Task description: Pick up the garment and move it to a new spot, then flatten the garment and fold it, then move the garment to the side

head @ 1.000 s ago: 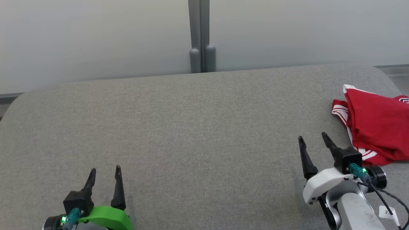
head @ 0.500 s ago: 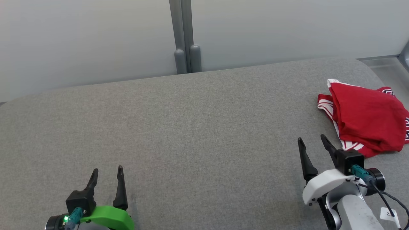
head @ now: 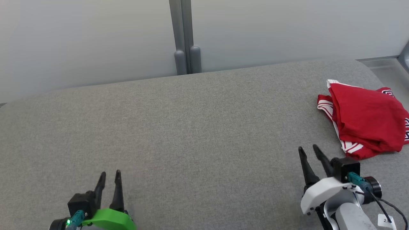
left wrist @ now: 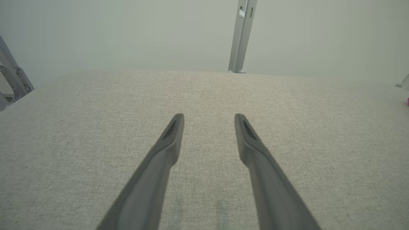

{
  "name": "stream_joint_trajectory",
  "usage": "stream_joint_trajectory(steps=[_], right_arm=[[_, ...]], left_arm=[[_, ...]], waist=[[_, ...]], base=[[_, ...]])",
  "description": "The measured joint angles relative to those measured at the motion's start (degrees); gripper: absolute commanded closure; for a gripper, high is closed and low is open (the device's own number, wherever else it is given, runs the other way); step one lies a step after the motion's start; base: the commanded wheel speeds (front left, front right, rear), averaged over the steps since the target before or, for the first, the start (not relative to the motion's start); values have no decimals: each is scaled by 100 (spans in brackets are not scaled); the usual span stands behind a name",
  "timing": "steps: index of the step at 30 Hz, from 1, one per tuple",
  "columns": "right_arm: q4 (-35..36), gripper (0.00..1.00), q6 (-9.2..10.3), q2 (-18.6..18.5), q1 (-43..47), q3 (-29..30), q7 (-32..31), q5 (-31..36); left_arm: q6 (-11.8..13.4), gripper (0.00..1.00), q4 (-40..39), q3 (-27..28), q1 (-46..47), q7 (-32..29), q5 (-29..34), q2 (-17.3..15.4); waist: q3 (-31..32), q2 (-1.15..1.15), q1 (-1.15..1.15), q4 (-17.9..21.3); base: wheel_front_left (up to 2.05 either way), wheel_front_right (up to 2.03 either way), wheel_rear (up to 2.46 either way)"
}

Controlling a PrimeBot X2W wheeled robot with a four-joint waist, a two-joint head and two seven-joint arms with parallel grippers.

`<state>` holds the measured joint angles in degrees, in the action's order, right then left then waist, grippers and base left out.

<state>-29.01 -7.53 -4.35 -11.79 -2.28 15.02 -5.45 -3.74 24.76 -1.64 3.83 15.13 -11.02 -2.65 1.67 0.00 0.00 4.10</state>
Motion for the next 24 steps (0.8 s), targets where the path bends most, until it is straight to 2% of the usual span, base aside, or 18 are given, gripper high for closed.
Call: stream_joint_trajectory(steps=[5, 24], right_arm=[[-230, 100, 0, 49, 251, 9, -45, -41], [151, 100, 0, 78, 323, 252, -594, -2096]], left_arm=[[0, 100, 240, -10, -120, -40, -34, 34], [-79, 100, -55, 137, -115, -505, -1974, 36]], waist=[[-1, 0, 0, -3], [-29, 0, 0, -65]], base=[[0, 0, 0], [0, 0, 0]])
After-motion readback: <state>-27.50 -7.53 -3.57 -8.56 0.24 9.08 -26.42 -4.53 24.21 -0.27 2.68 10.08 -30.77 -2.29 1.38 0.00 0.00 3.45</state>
